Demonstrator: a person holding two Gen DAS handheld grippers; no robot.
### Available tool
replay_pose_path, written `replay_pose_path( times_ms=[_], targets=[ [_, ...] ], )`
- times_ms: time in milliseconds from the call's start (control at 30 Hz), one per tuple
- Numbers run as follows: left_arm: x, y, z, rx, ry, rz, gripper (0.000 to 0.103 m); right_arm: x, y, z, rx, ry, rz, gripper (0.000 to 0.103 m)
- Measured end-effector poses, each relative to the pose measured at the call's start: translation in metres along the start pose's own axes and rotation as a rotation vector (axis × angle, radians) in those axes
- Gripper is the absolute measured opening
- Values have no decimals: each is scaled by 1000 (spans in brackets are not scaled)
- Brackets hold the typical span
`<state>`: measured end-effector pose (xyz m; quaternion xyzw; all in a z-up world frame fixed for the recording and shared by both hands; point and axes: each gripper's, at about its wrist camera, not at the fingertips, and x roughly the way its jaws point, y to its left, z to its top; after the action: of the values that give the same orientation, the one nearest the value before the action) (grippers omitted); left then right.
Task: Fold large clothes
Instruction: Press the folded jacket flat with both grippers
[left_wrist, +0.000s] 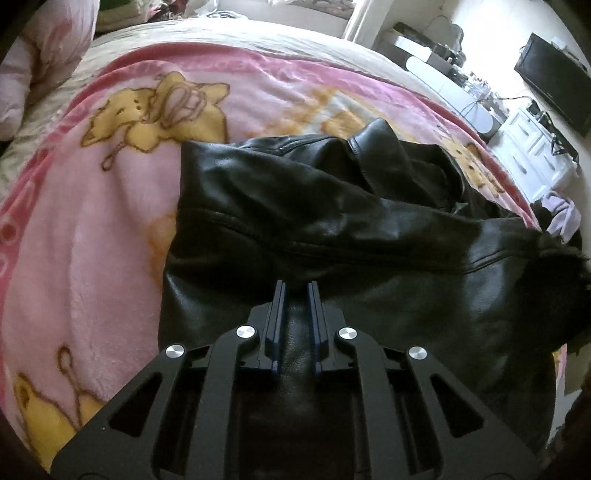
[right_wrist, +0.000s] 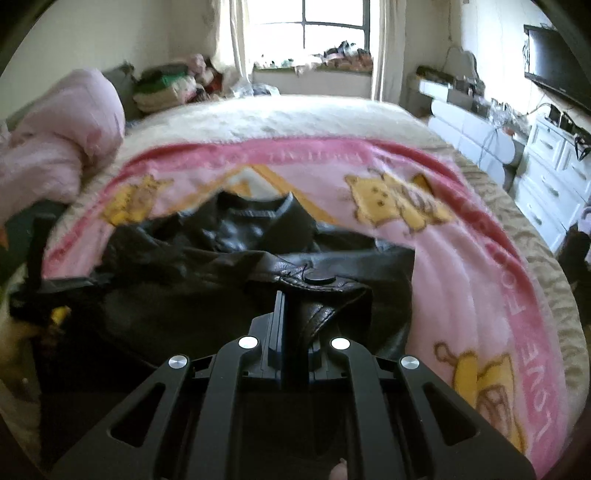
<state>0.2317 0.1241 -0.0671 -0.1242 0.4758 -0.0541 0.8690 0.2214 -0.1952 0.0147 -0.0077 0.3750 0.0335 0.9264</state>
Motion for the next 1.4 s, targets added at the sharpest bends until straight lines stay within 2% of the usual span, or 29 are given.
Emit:
replay_pose_path(
  times_ms=[100, 200, 267, 367, 400, 467, 533, 600, 733, 833, 900, 967, 1167, 1233, 1300, 1333, 1400],
  targets=[
    [1, 2, 0, -13, 3, -14, 6, 15, -11, -8, 63, 51, 2, 8],
    [0, 2, 1, -10, 3, -12, 6, 12, -18, -13, 115, 58, 0, 22],
    [1, 2, 1, -9, 3, -12, 6, 3, -22, -14, 145, 38, -3, 32],
    [-1, 2, 1, -14, 2, -12, 6, -15, -24, -7, 167, -43, -73, 42],
    [0, 2, 1, -9, 3, -11, 6, -22, -22, -2, 171, -82, -91, 43],
    [1, 1, 1, -4, 3, -7, 6, -26, -16, 7, 173, -115, -67, 43],
    [1, 1, 2, -1, 4, -3, 6, -19, -1, 15, 139, -99, -16, 43],
    [1, 1, 2, -1, 4, -3, 6, -6, 15, 20, 90, -71, -6, 43],
    [1, 0, 1, -1, 3, -4, 6, 41, 41, 19, 58, 48, 24, 41],
    [1, 0, 1, 3, 3, -2, 6, 72, 44, 8, 79, 149, -29, 41],
    [1, 0, 1, 2, 4, -5, 6, 95, 35, -5, 125, 220, -32, 38],
    [1, 0, 1, 4, 5, -6, 6, 103, 30, -14, 151, 212, -9, 38],
    [-2, -1, 2, 2, 3, -9, 6, 100, 23, -15, 167, 192, 45, 37],
    [-9, -1, 4, -3, 5, -18, 6, 83, 22, -11, 164, 149, 79, 38],
    [-25, -1, 8, -1, -16, -39, 11, 61, 18, -9, 163, 94, 106, 40],
    [-32, -1, 9, 1, -33, -43, 16, 49, 16, -10, 165, 71, 107, 44],
    [-50, -3, 9, 2, -76, -51, 19, 26, 9, -13, 174, 27, 92, 47]
  ],
)
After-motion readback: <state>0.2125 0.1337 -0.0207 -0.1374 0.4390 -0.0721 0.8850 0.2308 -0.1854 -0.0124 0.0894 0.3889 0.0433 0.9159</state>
